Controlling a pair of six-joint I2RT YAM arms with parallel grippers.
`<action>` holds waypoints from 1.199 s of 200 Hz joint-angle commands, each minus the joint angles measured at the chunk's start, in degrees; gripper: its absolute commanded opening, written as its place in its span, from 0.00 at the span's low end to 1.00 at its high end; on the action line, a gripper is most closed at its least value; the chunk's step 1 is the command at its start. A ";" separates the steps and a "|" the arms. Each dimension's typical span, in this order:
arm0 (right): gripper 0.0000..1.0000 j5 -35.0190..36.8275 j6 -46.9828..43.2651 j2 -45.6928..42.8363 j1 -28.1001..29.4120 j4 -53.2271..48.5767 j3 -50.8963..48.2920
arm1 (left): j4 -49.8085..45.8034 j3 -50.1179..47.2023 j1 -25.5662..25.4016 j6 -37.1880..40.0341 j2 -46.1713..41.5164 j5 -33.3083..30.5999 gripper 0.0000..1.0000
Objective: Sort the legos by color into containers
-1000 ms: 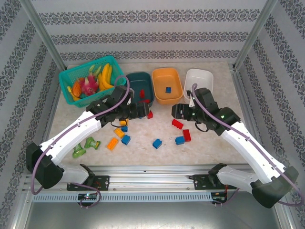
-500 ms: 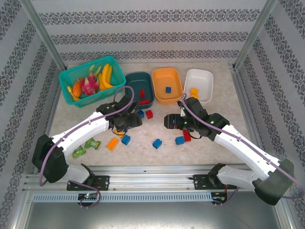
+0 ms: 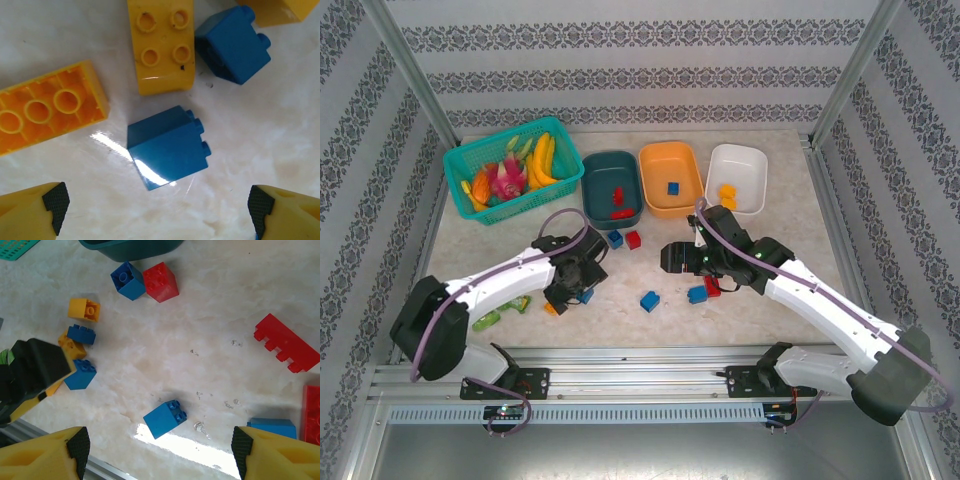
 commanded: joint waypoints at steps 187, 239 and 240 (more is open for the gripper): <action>0.79 -8.22 0.53 -0.14 -0.21 6.52 -1.87 | 4.79 -2.59 0.45 -14.16 5.42 -4.33 0.45; 0.79 -1.51 1.05 -3.14 -3.28 3.07 3.85 | -2.55 8.93 -0.68 -4.80 2.18 -6.81 0.37; 0.79 -1.20 1.13 -3.25 -3.39 3.04 3.99 | -2.81 9.54 -0.69 -4.42 2.25 -6.85 0.37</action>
